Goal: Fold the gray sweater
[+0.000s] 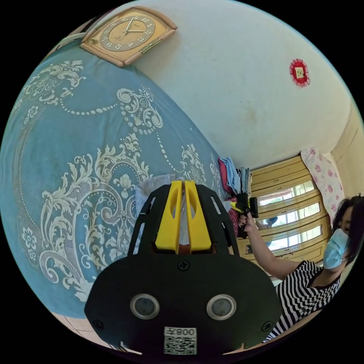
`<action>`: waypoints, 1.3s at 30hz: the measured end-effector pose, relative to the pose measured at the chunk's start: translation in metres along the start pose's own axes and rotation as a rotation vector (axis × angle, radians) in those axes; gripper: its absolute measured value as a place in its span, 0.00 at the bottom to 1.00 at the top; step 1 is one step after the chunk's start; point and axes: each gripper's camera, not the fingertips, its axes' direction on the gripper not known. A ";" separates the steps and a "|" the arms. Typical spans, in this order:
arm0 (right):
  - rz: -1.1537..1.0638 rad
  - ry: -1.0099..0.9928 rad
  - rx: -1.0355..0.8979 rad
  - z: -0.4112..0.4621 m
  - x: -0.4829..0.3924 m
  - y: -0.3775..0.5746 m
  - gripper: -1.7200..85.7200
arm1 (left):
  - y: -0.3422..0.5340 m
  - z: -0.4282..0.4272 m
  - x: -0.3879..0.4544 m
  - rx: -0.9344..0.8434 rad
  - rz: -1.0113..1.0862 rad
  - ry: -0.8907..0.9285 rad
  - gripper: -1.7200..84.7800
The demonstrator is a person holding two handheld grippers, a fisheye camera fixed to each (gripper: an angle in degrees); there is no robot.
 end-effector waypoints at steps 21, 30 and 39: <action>0.138 0.007 -0.031 0.039 -0.002 -0.121 0.08 | -0.099 0.082 0.014 0.050 -0.138 -0.085 0.06; -0.191 0.231 -0.026 0.086 -0.122 -0.126 0.03 | -0.109 0.139 0.107 -0.072 0.186 -0.180 0.03; -0.209 0.381 -0.176 0.160 -0.162 -0.163 0.02 | -0.131 0.210 0.128 -0.203 0.212 -0.438 0.02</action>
